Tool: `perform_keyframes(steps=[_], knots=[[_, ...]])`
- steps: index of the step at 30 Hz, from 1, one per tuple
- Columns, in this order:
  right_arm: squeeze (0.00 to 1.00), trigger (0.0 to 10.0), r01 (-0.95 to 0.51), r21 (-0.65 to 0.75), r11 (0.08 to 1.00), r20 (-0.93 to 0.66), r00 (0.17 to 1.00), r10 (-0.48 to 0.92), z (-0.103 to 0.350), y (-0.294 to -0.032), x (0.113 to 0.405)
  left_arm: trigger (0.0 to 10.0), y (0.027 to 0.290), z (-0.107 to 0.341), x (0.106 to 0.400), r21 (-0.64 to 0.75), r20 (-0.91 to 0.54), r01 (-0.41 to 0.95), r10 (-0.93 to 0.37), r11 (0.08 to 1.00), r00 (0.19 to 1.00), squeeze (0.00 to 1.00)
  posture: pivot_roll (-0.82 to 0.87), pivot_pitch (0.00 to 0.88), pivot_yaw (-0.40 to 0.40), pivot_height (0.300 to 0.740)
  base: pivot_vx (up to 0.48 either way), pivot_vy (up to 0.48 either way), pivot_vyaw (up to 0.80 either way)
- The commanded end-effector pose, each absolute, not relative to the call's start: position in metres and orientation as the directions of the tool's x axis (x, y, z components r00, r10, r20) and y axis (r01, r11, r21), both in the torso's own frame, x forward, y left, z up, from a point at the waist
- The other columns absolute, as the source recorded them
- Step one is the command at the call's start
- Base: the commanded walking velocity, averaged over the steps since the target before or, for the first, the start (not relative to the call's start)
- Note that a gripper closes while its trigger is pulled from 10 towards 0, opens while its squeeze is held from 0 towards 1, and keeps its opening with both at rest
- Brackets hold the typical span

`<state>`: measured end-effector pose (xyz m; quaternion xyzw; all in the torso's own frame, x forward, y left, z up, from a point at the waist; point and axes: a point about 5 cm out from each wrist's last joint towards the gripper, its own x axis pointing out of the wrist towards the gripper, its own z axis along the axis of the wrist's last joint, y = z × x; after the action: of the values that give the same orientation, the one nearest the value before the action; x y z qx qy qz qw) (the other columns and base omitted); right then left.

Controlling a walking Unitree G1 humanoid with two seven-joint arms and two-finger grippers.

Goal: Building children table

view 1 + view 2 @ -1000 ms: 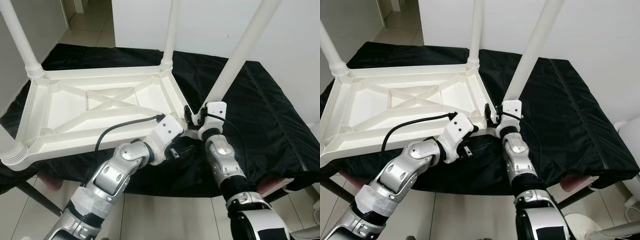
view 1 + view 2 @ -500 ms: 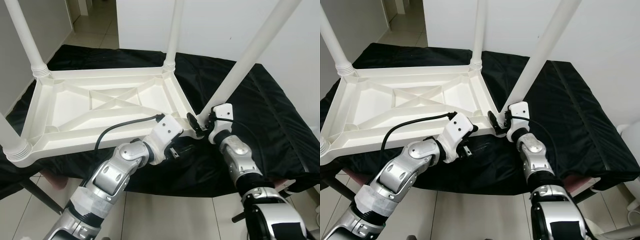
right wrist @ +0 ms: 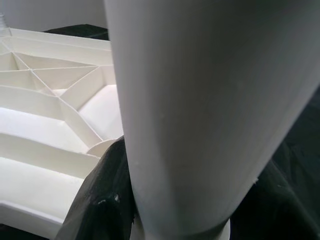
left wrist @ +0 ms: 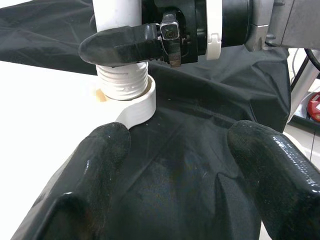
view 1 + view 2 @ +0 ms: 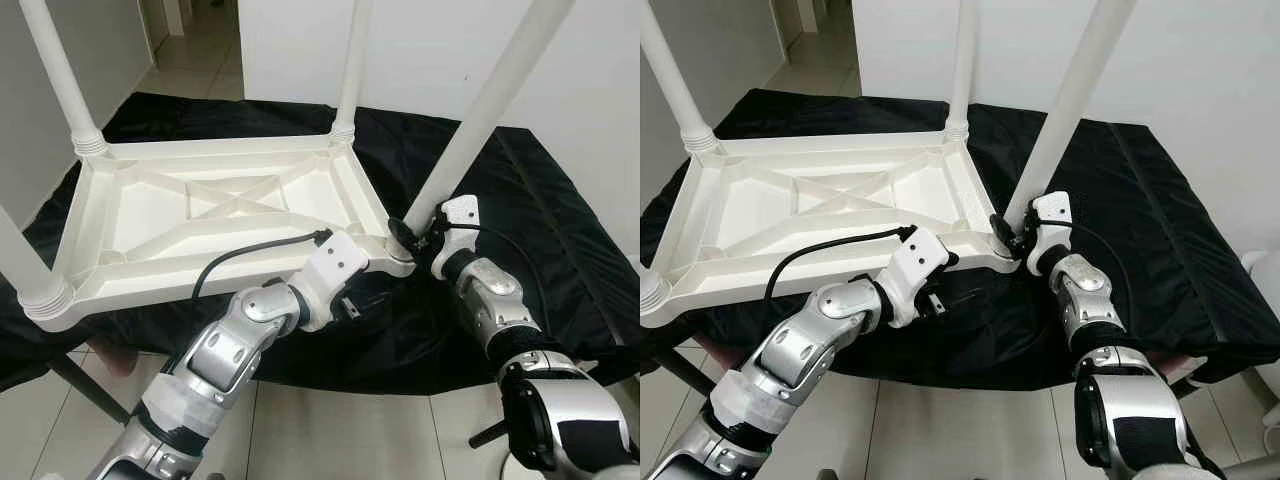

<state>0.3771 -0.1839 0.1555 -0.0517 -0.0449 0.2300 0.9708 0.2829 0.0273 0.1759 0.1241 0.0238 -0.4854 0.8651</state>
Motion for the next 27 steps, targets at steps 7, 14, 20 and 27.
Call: perform_keyframes(steps=[7, 14, 20, 27], knots=[[0.0, 10.0, -0.427, -0.031, 0.904, -0.01, 0.904, 0.427, 0.152, -0.19, 0.382, 10.0, 0.027, 0.179, 0.282, 0.194, -0.168, 0.861, -0.849, 0.469, 0.501, 0.0, 0.05, 0.044, -0.024, 0.74, 0.0, 0.0, 0.0], [0.0, 10.0, -0.438, -0.039, 0.898, -0.148, 0.891, 0.429, 0.143, -0.188, 0.384, 10.0, 0.029, 0.181, 0.284, 0.195, -0.166, 0.856, -0.844, 0.479, 0.51, 0.0, 0.05, 0.054, -0.023, 0.74, 0.0, 0.0, 0.0], [0.0, 10.0, -0.495, -0.055, 0.867, -0.203, 0.856, 0.476, 0.141, -0.188, 0.383, 10.0, 0.029, 0.181, 0.285, 0.194, -0.164, 0.851, -0.839, 0.488, 0.518, 0.0, 0.05, 0.062, -0.027, 0.74, 0.0, 0.0, 0.0], [0.0, 10.0, -0.539, -0.068, 0.84, -0.234, 0.827, 0.511, 0.138, -0.192, 0.379, 10.0, 0.031, 0.181, 0.285, 0.19, -0.162, 0.846, -0.834, 0.498, 0.527, 0.0, 0.04, 0.066, -0.026, 0.74, 0.0, 0.0, 0.0]])
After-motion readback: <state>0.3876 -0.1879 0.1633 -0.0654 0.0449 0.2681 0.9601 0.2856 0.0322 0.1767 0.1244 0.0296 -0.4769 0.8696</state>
